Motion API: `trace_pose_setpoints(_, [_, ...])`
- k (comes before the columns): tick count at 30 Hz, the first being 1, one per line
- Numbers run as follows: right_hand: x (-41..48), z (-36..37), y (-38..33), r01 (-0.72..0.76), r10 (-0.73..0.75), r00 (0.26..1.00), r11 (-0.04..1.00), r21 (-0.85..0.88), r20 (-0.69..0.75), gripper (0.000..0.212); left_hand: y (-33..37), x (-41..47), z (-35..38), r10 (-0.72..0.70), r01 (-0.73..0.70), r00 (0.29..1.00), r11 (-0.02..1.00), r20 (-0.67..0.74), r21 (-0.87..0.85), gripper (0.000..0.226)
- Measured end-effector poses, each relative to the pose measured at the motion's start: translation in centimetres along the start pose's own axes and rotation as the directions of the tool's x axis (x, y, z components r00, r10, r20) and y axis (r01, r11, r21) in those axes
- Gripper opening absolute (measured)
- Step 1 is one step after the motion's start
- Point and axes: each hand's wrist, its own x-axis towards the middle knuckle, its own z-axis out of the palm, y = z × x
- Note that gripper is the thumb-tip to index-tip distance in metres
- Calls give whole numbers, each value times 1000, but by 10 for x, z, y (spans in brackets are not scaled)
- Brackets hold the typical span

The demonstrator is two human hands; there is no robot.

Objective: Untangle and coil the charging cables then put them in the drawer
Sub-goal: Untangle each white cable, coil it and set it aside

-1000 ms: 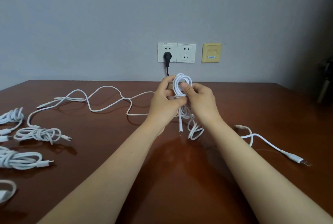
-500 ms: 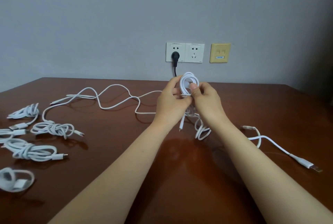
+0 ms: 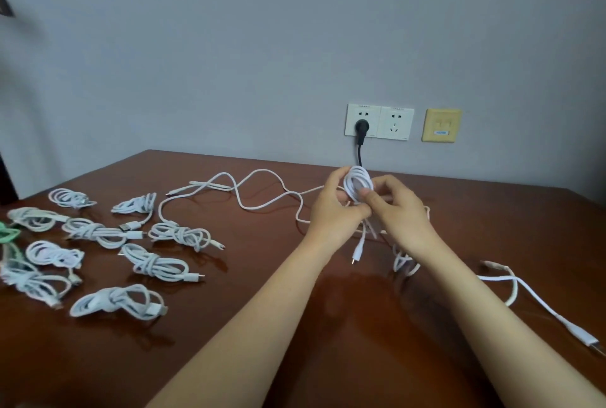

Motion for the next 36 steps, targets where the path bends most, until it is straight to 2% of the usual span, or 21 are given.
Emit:
trace_pose_setpoints(4, [3,7,-15,56,-58,998,996,-69,-33,17,25,-2,-27,-96,93,986,995,139,30,53])
trace_pose_setpoints(6, [5,12,-23,70,-72,997,994,-82,-24,15,38,-1,-43,-134,125,980,990,148,69,43])
trace_pose_setpoints(9, [11,23,-34,20,-20,1000,999,26,19,7,48,4,-67,-129,120,990,984,57,134,29])
trace_pose_setpoints(12, [19,35,-41,-96,100,995,948,304,2,21,53,7,-88,-150,152,988,982,-20,111,31])
trace_pose_setpoints(15, [20,50,-48,-161,178,984,907,388,-7,26,58,5,-104,-176,183,982,975,-65,126,36])
trace_pose_setpoints(18, [16,67,-53,-241,227,970,860,451,86,19,62,6,-119,-164,187,976,968,-145,170,35])
trace_pose_setpoints(20, [12,77,-59,-276,209,960,799,534,183,7,64,9,-131,-148,190,966,963,-212,193,30])
trace_pose_setpoints(21, [12,82,-63,-287,191,956,782,554,225,16,64,10,-137,-143,195,958,960,-247,199,27])
trace_pose_setpoints(22, [11,87,-66,-295,176,950,778,554,258,26,64,11,-144,-142,203,949,959,-280,200,24])
trace_pose_setpoints(24, [12,100,-70,-269,158,950,852,448,270,34,61,13,-158,-166,238,926,954,-340,183,22])
trace_pose_setpoints(26, [15,113,-70,-248,166,955,903,352,248,31,55,14,-173,-207,287,899,944,-385,162,22])
trace_pose_setpoints(30, [22,133,-64,-283,242,955,914,290,171,22,44,13,-197,-255,365,863,912,-436,188,23])
trace_pose_setpoints(33, [23,152,-58,-289,255,948,941,178,190,22,34,16,-211,-249,428,840,851,-481,306,19])
trace_pose_setpoints(36, [24,172,-53,-272,248,945,958,92,214,22,26,18,-221,-217,489,827,733,-518,473,13])
